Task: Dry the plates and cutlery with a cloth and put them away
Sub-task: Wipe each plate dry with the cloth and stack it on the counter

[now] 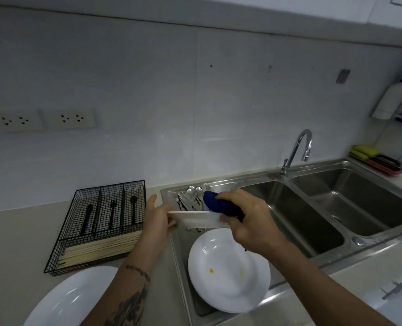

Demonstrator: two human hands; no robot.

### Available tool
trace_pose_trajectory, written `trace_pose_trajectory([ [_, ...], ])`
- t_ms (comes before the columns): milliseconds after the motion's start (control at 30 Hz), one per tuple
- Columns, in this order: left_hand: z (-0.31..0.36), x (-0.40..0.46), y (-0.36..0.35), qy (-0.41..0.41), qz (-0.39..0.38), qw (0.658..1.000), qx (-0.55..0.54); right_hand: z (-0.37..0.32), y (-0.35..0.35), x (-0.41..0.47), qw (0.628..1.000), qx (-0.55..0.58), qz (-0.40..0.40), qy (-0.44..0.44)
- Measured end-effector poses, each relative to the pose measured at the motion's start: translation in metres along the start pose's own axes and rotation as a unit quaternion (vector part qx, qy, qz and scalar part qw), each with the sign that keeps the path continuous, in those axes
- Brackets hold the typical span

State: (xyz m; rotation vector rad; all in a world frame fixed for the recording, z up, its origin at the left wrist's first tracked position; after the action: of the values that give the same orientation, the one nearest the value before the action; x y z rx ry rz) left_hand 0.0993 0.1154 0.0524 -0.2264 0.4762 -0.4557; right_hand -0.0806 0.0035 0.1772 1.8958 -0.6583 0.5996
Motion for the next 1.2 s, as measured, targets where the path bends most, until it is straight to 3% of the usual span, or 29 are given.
trace_pose_trajectory([
  [100, -0.012, -0.007, -0.003, 0.004, 0.016, 0.999, 0.045, 0.009, 0.006, -0.002, 0.999, 0.024, 0.008, -0.029],
  [200, 0.005, -0.02, -0.011, -0.097, 0.002, 0.992, 0.087, 0.016, 0.012, -0.004, 0.997, 0.049, 0.021, -0.055],
  [333, 0.029, -0.04, -0.03, -0.217, -0.076, 0.964, 0.134, 0.033, 0.025, -0.002, 0.991, 0.064, 0.068, -0.101],
  [500, 0.044, -0.058, -0.05, -0.286, -0.1, 0.934, 0.189, 0.05, 0.033, -0.003, 0.984, 0.072, 0.089, -0.134],
  [600, 0.045, -0.063, -0.055, -0.3, -0.084, 0.931, 0.19, 0.055, 0.029, -0.01, 0.983, 0.054, 0.102, -0.143],
  [767, 0.039, -0.065, -0.072, -0.301, -0.088, 0.93, 0.192, 0.049, 0.016, -0.017, 0.979, -0.074, 0.136, -0.13],
  [900, 0.029, -0.066, -0.083, -0.268, -0.103, 0.941, 0.177, 0.016, -0.002, -0.008, 0.984, -0.151, 0.088, -0.037],
  [1033, 0.033, -0.056, -0.072, -0.208, -0.078, 0.968, 0.119, -0.001, -0.024, -0.022, 0.988, -0.149, 0.037, 0.035],
  [1100, 0.04, -0.053, -0.065, -0.21, -0.057, 0.967, 0.133, 0.013, -0.022, -0.035, 0.988, -0.144, 0.051, 0.01],
  [1200, 0.042, -0.048, -0.058, -0.203, -0.039, 0.967, 0.148, 0.043, -0.012, -0.046, 0.987, -0.092, 0.08, -0.101],
])
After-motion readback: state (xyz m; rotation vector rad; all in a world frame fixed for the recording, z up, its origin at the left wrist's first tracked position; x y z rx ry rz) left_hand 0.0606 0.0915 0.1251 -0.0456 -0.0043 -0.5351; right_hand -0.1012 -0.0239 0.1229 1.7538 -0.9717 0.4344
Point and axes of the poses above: each hand's wrist, its own x-axis towards the middle knuckle, its own y-axis out of the back of the hand, z = x × y, the point moved 10 cm from there along x, towards the middle knuckle, and after that the axes turned 6 degrees about y, right-handed, at the moved point
